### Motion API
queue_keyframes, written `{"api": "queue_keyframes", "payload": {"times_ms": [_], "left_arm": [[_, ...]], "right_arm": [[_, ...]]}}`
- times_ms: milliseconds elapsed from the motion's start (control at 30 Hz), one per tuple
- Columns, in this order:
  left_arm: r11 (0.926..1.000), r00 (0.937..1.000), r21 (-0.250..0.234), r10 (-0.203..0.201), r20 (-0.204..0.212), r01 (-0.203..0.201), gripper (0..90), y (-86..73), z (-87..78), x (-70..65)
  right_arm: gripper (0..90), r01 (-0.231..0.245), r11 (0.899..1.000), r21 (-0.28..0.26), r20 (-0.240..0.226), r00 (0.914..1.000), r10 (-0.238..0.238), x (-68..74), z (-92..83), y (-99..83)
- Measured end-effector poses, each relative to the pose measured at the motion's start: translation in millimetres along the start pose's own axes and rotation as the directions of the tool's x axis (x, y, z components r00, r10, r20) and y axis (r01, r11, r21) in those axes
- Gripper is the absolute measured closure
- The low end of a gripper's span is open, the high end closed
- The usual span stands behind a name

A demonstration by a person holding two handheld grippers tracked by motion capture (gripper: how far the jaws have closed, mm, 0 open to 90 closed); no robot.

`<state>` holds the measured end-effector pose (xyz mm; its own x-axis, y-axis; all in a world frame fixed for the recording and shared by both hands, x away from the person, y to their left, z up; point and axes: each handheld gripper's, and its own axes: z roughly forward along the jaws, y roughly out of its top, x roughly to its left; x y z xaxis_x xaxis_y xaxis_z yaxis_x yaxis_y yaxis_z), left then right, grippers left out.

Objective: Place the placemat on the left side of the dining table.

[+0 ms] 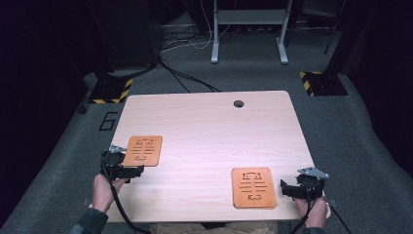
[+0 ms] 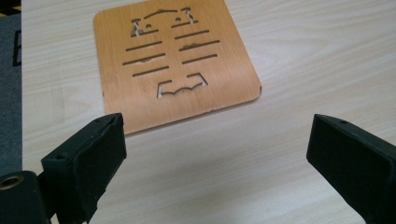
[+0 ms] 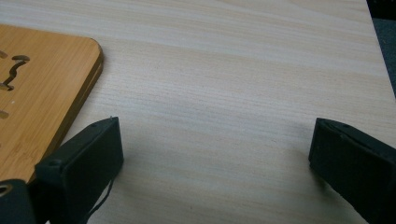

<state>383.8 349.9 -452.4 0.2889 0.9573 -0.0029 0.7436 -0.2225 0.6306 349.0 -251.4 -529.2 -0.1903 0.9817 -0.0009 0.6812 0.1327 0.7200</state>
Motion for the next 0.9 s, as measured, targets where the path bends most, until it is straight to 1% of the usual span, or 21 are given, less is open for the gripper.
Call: {"api": "queue_keyframes", "payload": {"times_ms": [33, 100, 133, 167, 200, 267, 300, 333, 367, 400, 433, 467, 500, 533, 600, 667, 700, 767, 800, 833, 900], "left_arm": [[1.0000, 1.0000, 0.000, 0.000, 0.000, 0.000, 4.4, 0.0, 0.0, 0.0], [0.9999, 1.0000, -0.012, 0.005, -0.007, -0.005, 4.2, -5.4, -0.6, -1.9], [0.9997, 0.9999, -0.023, 0.005, -0.009, -0.005, 4.2, -11.6, -1.1, -3.5], [0.9997, 0.9999, -0.023, 0.005, -0.009, -0.005, 4.0, -11.6, -1.1, -3.5], [0.9996, 0.9999, -0.027, 0.003, -0.011, -0.004, 4.0, -15.0, -1.7, -4.5], [0.9993, 0.9997, -0.037, 0.011, -0.021, -0.012, 4.0, -22.2, -1.4, -6.7], [0.9989, 0.9992, -0.041, 0.023, -0.034, -0.025, 3.9, -29.6, 0.0, -9.0], [0.9989, 0.9992, -0.041, 0.023, -0.034, -0.025, 3.8, -29.6, 0.0, -9.0], [0.9989, 0.9991, -0.041, 0.021, -0.037, -0.022, 3.8, -33.5, 0.8, -10.1], [0.9988, 0.9991, -0.041, 0.026, -0.033, -0.027, 3.8, -41.1, 4.9, -11.1], [0.9988, 0.9991, -0.041, 0.026, -0.033, -0.027, 3.7, -41.1, 4.9, -11.1], [0.9988, 0.9992, -0.042, 0.022, -0.034, -0.024, 3.7, -45.1, 7.3, -12.0], [0.9992, 0.9991, -0.036, 0.018, -0.038, -0.019, 3.7, -49.1, 10.2, -13.2], [0.9994, 0.9993, -0.027, 0.020, -0.032, -0.021, 3.6, -53.0, 13.2, -13.9], [0.9996, 0.9990, -0.017, 0.022, -0.038, -0.022, 3.2, -59.9, 19.4, -14.9], [0.9997, 0.9987, -0.018, 0.014, -0.048, -0.015, 2.9, -68.3, 26.9, -16.0], [0.9996, 0.9985, -0.026, 0.013, -0.054, -0.014, 2.9, -70.4, 28.9, -16.2], [0.9997, 0.9987, -0.021, 0.011, -0.050, -0.012, 2.4, -72.1, 30.1, -16.0], [0.9995, 0.9988, -0.031, 0.000, -0.048, -0.002, 2.4, -73.7, 31.0, -15.8], [0.9985, 0.9988, -0.053, -0.017, -0.046, 0.014, 1.9, -75.2, 32.4, -14.7], [0.9980, 0.9988, -0.060, -0.023, -0.042, 0.021, 1.5, -75.5, 33.2, -14.2]], "right_arm": [[2.1, -0.001, 1.000, 0.000, 0.000, 1.0000, 0.001, 0.1, 0.1, 0.0], [2.1, 0.000, 1.000, 0.000, -0.001, 1.0000, 0.000, 0.0, 0.0, -0.1], [2.1, 0.000, 1.000, -0.001, -0.001, 1.0000, 0.000, 0.0, 0.0, -0.2], [2.1, 0.000, 1.000, -0.001, -0.001, 1.0000, 0.000, 0.0, 0.0, -0.2], [2.1, 0.000, 1.000, -0.001, 0.000, 1.0000, 0.000, 0.0, -0.1, -0.2], [2.1, 0.000, 1.000, -0.001, 0.000, 1.0000, 0.000, 0.0, -0.1, -0.2], [2.1, 0.000, 1.000, -0.001, 0.000, 1.0000, 0.000, 0.0, -0.1, -0.2], [2.1, 0.000, 1.000, -0.001, 0.000, 1.0000, 0.000, 0.0, -0.1, -0.2], [2.1, 0.001, 1.000, -0.001, -0.002, 1.0000, -0.001, -0.1, 0.0, -0.1], [2.1, 0.000, 1.000, -0.001, -0.002, 1.0000, 0.000, 0.0, 0.0, -0.2], [2.1, 0.000, 1.000, -0.001, -0.002, 1.0000, 0.000, 0.0, 0.0, -0.2], [2.1, 0.000, 1.000, -0.001, -0.001, 1.0000, 0.000, 0.0, -0.1, -0.2], [2.1, 0.000, 1.000, -0.001, -0.001, 1.0000, 0.000, 0.0, 0.0, -0.2], [2.1, 0.001, 1.000, -0.001, -0.001, 1.0000, -0.001, 0.0, -0.1, -0.2], [2.1, 0.000, 1.000, -0.001, -0.001, 1.0000, 0.000, 0.0, -0.1, -0.2], [2.1, 0.001, 1.000, -0.001, -0.001, 1.0000, -0.001, -0.1, 0.0, -0.2], [2.1, 0.000, 1.000, -0.001, -0.001, 1.0000, 0.000, 0.0, -0.1, -0.2], [2.1, 0.001, 1.000, -0.001, -0.001, 1.0000, -0.001, -0.1, 0.0, -0.2], [2.1, 0.001, 1.000, -0.001, -0.001, 1.0000, -0.001, -0.1, 0.0, -0.2], [2.1, 0.000, 1.000, -0.002, -0.001, 1.0000, 0.000, 0.0, 0.0, -0.2], [2.1, 0.000, 1.000, -0.001, 0.000, 1.0000, 0.000, 0.0, -0.1, -0.2]]}}
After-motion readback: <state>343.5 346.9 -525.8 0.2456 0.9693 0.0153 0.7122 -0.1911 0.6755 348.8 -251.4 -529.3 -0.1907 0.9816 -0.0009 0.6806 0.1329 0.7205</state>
